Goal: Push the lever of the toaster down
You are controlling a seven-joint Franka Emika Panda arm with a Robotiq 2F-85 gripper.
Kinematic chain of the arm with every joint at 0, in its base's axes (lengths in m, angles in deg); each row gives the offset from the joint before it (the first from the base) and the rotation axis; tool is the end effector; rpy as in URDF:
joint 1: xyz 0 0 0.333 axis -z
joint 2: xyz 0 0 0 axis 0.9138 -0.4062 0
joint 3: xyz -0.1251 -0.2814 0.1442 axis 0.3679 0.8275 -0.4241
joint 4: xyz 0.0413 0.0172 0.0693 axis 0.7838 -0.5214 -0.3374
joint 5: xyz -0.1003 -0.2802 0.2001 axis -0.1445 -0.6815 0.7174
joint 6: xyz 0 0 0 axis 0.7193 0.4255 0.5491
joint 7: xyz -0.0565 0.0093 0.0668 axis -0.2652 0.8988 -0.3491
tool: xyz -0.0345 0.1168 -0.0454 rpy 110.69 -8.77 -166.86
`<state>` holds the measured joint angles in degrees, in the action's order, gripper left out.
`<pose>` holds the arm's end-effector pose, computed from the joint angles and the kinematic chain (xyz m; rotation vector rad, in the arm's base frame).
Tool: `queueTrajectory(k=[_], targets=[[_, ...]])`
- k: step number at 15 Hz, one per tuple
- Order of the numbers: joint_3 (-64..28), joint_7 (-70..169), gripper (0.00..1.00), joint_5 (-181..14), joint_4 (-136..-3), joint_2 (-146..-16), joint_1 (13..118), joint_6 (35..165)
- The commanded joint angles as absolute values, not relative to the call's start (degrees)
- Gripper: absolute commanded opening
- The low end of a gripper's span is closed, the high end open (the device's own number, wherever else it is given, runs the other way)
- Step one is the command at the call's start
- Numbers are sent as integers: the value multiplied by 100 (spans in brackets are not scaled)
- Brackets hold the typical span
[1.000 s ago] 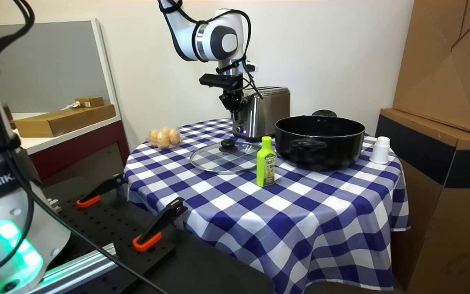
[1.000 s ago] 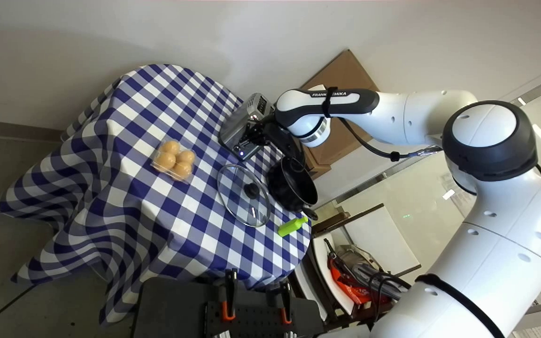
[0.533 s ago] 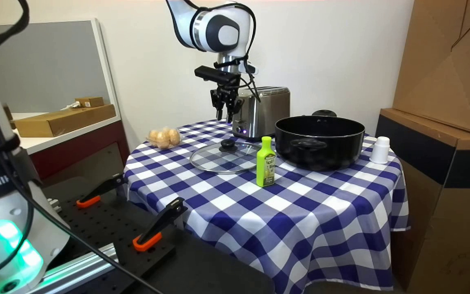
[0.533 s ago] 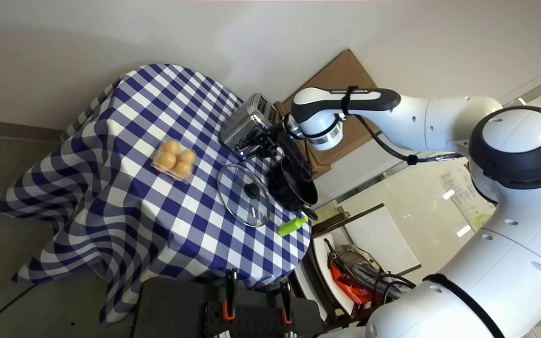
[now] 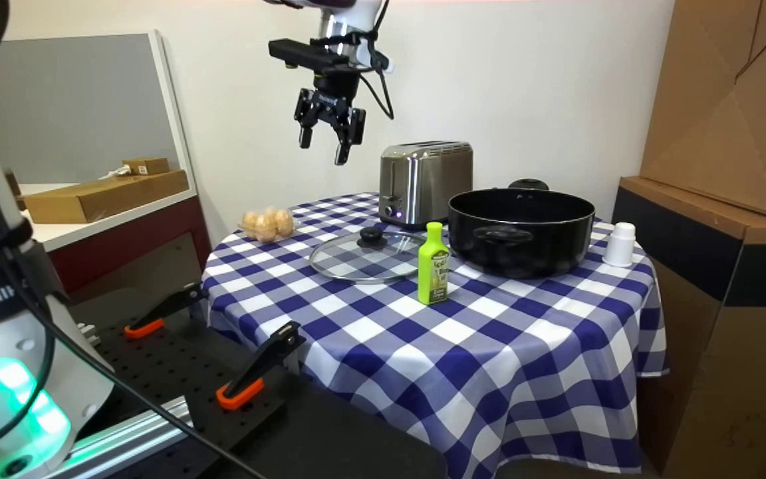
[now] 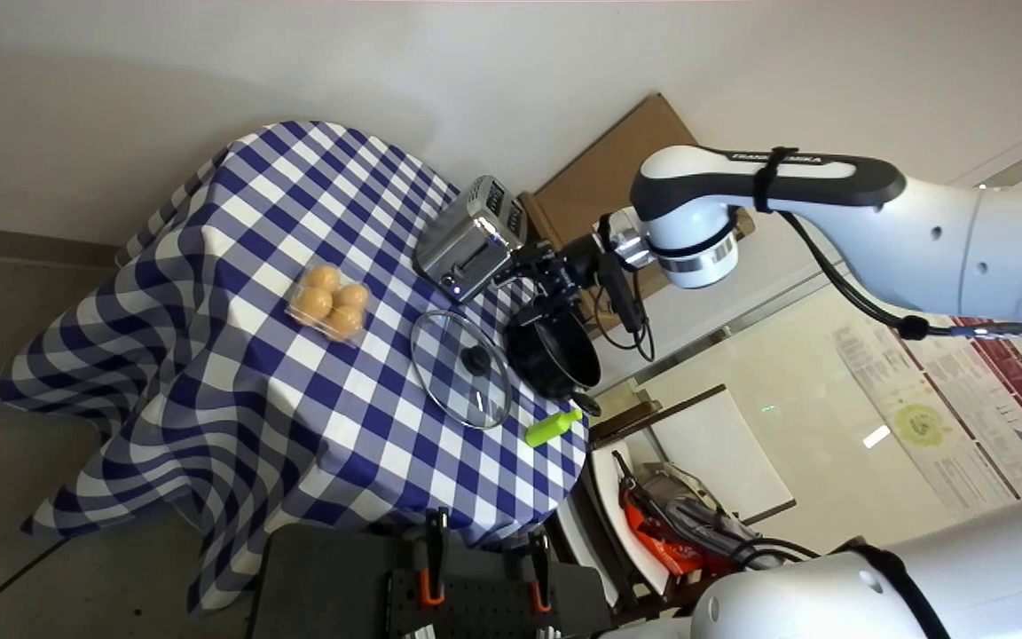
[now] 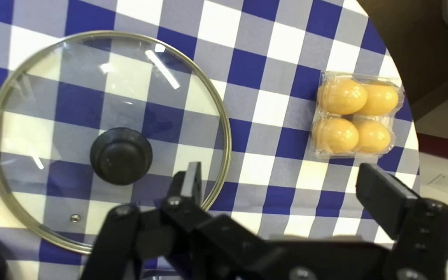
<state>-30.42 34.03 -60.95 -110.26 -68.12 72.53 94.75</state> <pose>0.4743 0.0324 0.3347 -2.8645 0.0228 0.1489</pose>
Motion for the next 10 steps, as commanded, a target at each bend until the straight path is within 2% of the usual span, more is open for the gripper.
queueTrajectory(k=[1, 4, 5, 10], targets=[[-2655, 4057, 100, -6675, -11960, -5516, 6980, 9693], [-2469, 4791, 100, -7404, -12301, -4831, 7080, 9652], [-2414, 4395, 100, -7115, -11899, -5412, 6918, 9592], [-2328, 4664, 100, -7327, -12228, -4902, 6957, 9590]])
